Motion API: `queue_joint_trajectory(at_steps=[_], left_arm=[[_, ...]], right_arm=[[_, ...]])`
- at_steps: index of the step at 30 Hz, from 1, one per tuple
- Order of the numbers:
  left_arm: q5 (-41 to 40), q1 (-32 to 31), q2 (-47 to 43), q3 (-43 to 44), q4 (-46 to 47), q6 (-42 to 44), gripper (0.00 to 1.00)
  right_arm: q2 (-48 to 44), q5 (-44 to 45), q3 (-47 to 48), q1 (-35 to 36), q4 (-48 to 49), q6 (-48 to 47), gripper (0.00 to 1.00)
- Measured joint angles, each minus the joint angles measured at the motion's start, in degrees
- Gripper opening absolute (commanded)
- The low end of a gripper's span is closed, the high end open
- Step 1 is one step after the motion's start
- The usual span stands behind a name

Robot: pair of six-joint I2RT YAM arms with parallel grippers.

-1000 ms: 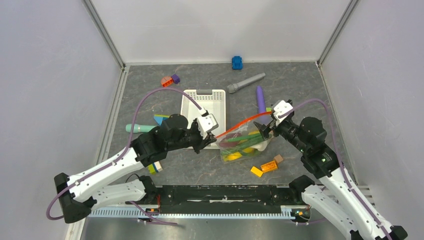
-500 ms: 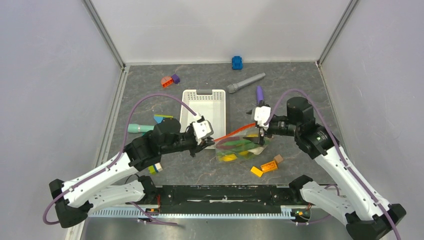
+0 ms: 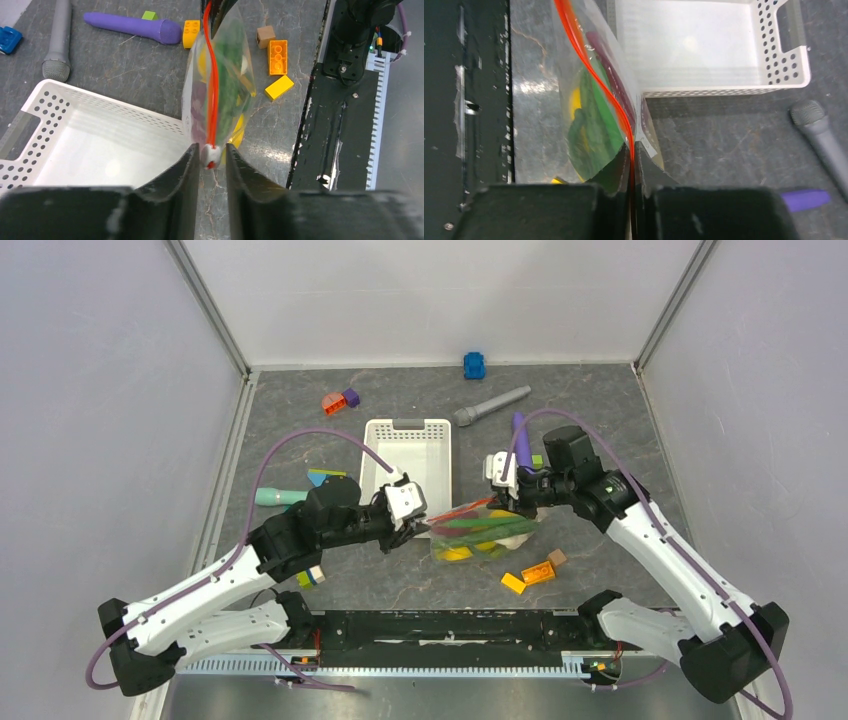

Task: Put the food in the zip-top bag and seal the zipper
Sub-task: Place the zipper food storage bag at the center of the board.

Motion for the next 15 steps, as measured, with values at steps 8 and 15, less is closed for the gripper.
queue_joint_trajectory(at_steps=[8, 15], left_arm=[[-3.67, 0.00, -0.15, 0.26, 0.59, 0.61, 1.00], [-11.74, 0.00, -5.33, 0.87, 2.95, -4.46, 1.00]], right_arm=[[-0.11, 1.70, 3.21, 0.02, 1.36, 2.78, 0.00], [-1.53, 17.07, 12.11, 0.07, 7.78, 13.16, 0.00]])
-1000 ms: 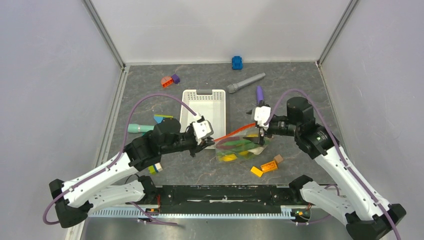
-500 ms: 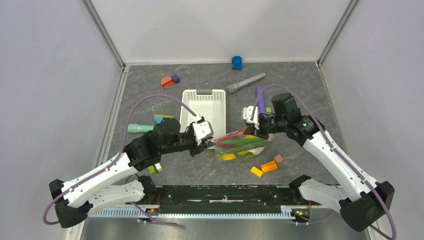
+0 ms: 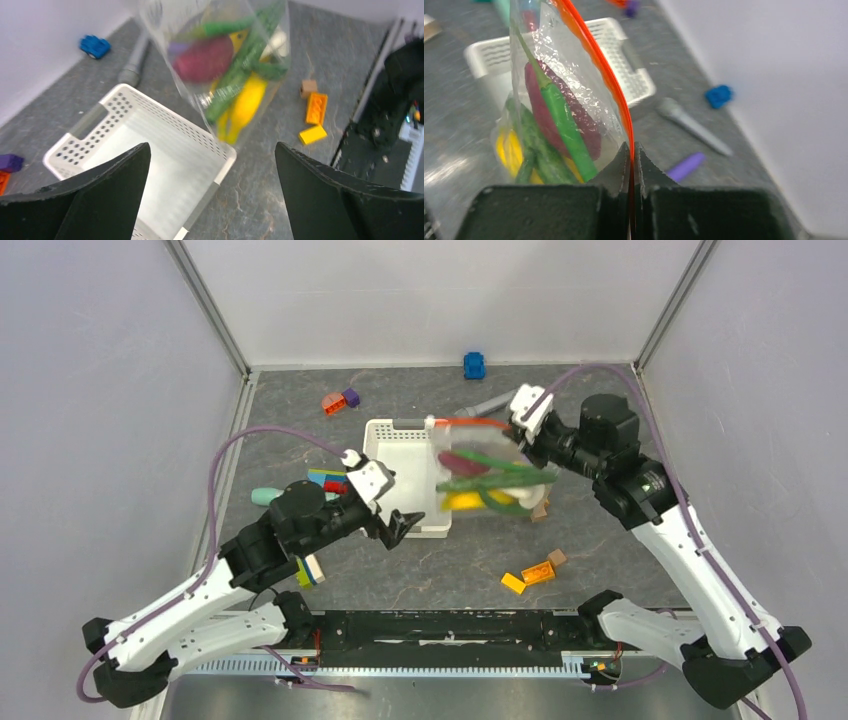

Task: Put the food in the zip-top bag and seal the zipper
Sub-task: Place the zipper food storage bag at the center of the board.

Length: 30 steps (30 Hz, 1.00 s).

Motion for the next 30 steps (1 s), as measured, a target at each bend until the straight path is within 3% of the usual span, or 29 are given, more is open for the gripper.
queue_joint_trajectory(at_steps=[4, 10, 15, 21, 28, 30], left_arm=[[-6.12, 0.00, -3.87, -0.02, 3.04, -2.32, 1.00], [-18.14, 0.00, -5.07, -1.42, 6.75, -6.64, 1.00], [-28.28, 0.04, 0.07, -1.49, 6.38, -9.97, 1.00], [-34.49, 1.62, 7.19, -1.11, 4.22, -13.44, 1.00], [-36.50, 4.74, 9.33, -0.33, 2.05, -17.88, 1.00], [-36.52, 5.14, 9.33, -0.20, 1.73, -18.80, 1.00]], right_arm=[[3.43, 17.05, 7.65, -0.07, 3.32, 2.10, 0.00], [9.73, 32.22, 9.11, -2.64, 7.48, -2.71, 0.00], [18.23, 39.08, 10.03, -13.11, 11.54, -5.99, 0.00], [28.24, 49.48, 11.87, -24.33, 16.61, -9.97, 0.00], [34.58, 57.68, 11.04, -28.30, 19.80, -12.55, 0.00], [35.36, 58.49, 9.66, -28.28, 20.98, -11.87, 0.04]])
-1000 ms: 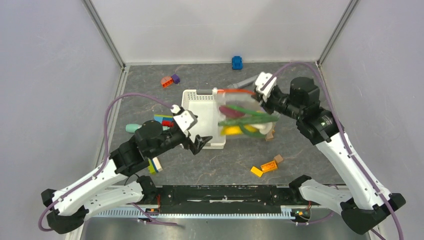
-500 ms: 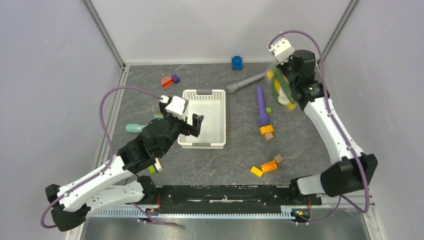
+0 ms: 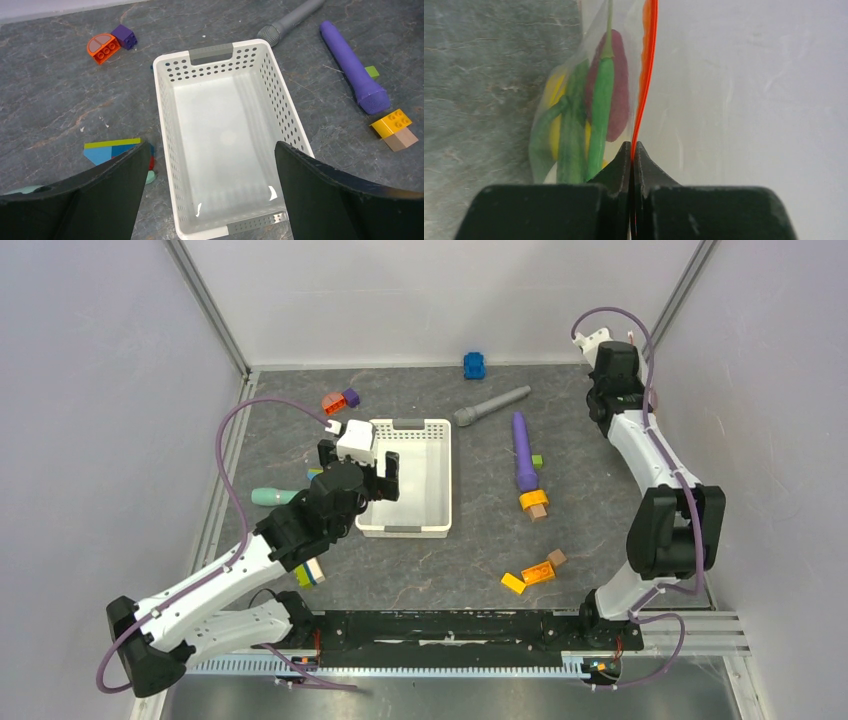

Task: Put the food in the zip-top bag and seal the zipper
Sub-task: Place the zipper food storage bag at the center of the board, then reset both arms

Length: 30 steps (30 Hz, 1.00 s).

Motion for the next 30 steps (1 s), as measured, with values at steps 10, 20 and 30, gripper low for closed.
queue_joint_trajectory(at_steps=[10, 20, 30], left_arm=[[-0.04, 0.28, 0.02, 0.90, -2.73, -3.65, 1.00], [-0.66, 2.78, 4.61, 5.75, -8.15, -8.85, 1.00], [0.26, 11.39, 9.03, 9.20, -15.43, -14.91, 1.00]], right_arm=[[6.56, -8.59, -2.58, 3.93, -0.22, 12.76, 0.75], [5.14, -23.74, -2.86, 7.37, -0.85, 25.46, 0.98], [-18.16, -15.41, -14.19, 4.55, -0.22, 38.58, 0.98]])
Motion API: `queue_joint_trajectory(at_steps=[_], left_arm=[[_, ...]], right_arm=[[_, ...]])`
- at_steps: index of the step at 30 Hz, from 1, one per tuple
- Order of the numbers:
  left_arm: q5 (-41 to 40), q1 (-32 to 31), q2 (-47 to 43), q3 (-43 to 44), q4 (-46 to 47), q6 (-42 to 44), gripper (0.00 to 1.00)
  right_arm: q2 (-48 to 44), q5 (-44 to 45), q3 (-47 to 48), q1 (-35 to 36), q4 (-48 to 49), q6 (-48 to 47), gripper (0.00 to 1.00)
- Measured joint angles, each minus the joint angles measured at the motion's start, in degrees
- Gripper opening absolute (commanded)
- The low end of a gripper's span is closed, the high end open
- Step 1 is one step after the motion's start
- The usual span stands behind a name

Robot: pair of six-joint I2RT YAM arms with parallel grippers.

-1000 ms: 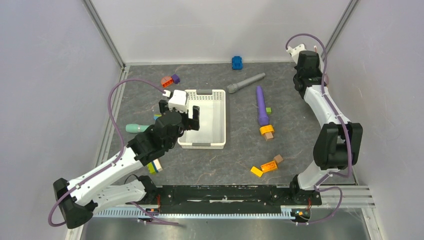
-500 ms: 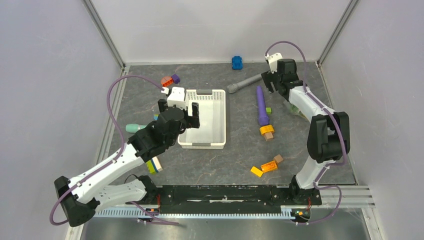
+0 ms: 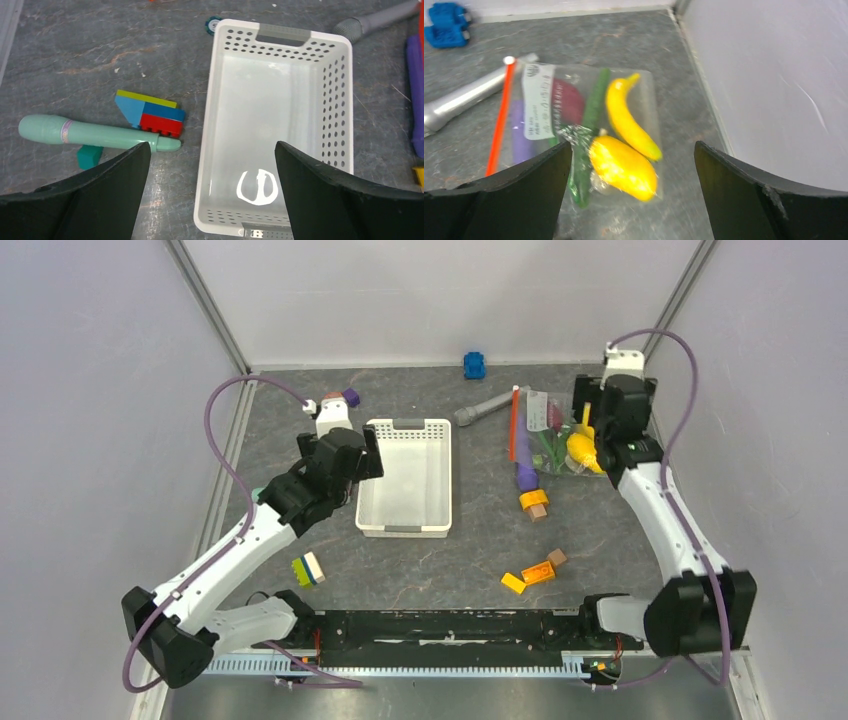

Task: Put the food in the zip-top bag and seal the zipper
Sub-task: Reset both arms

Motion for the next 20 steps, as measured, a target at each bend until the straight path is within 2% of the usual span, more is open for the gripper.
queue_joint_trajectory(at_steps=[6, 12, 20], left_arm=[[-1.40, 4.35, 0.02, 1.97, -5.49, -4.11, 1.00], [-2.40, 6.29, -0.22, 2.54, -9.51, -7.08, 1.00], [-2.36, 7.30, -1.57, 2.54, -11.30, -8.98, 1.00]], right_arm=[[-14.23, 11.37, -12.02, -0.33, -0.17, 5.29, 0.98], [-24.63, 18.75, -21.68, -0.33, -1.44, 10.12, 0.98], [-27.17, 21.94, -23.30, -0.33, -1.42, 12.76, 0.98]])
